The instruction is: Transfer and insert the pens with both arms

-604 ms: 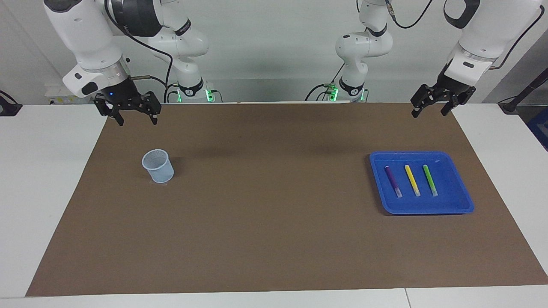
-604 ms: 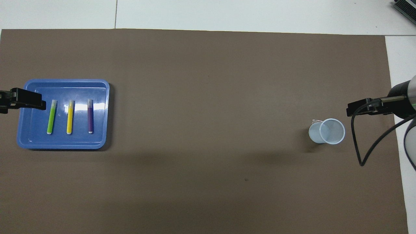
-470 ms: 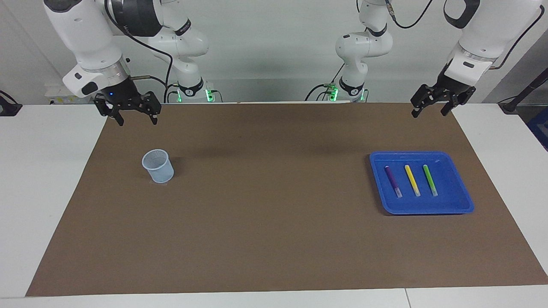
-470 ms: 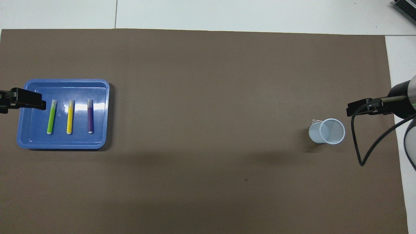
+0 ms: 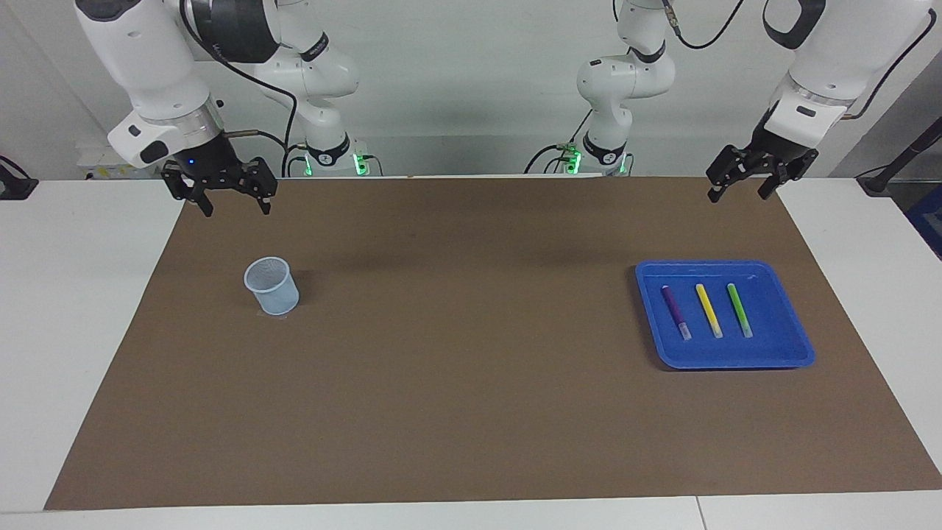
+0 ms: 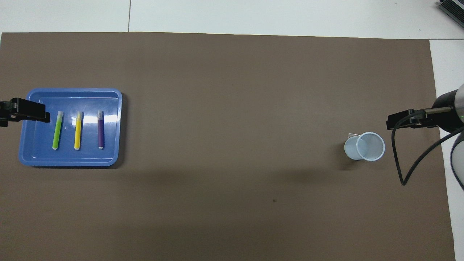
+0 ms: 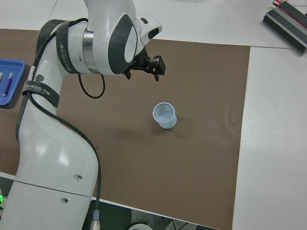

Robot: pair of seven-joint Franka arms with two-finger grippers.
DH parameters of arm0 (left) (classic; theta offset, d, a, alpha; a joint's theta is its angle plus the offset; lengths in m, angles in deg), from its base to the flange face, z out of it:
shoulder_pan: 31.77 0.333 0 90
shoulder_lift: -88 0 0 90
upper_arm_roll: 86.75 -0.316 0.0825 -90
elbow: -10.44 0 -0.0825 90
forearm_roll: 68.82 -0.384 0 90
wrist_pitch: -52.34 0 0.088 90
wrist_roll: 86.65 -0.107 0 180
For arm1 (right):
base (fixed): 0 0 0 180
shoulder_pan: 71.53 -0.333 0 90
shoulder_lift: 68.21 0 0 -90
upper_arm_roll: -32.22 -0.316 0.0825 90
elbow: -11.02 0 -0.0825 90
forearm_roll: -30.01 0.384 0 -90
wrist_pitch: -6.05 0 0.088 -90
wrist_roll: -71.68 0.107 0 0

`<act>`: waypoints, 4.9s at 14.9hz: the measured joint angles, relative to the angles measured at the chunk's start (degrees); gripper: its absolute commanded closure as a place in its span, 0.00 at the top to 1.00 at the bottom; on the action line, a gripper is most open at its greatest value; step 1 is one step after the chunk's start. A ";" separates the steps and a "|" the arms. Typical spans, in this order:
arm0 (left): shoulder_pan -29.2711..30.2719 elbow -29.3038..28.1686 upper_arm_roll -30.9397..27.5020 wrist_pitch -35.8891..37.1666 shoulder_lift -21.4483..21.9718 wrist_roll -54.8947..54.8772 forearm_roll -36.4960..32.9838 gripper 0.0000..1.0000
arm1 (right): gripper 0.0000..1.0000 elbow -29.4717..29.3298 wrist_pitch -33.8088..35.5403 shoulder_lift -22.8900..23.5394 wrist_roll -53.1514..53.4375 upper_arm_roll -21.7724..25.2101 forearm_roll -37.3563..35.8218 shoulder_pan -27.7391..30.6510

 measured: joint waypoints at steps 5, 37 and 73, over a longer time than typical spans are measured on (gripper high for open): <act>0.08 0.00 -0.07 -0.04 0.00 0.00 0.00 1.00 | 1.00 0.00 0.00 0.00 0.00 0.00 0.00 0.00; 1.55 -30.80 -0.18 -29.55 1.61 -1.20 0.00 1.00 | 1.00 0.05 0.00 0.00 0.00 -0.12 0.00 -0.11; 0.24 -29.37 0.32 -49.28 -15.96 -1.47 0.00 0.00 | 1.00 12.33 -7.46 -5.00 5.51 -2.03 11.46 -5.50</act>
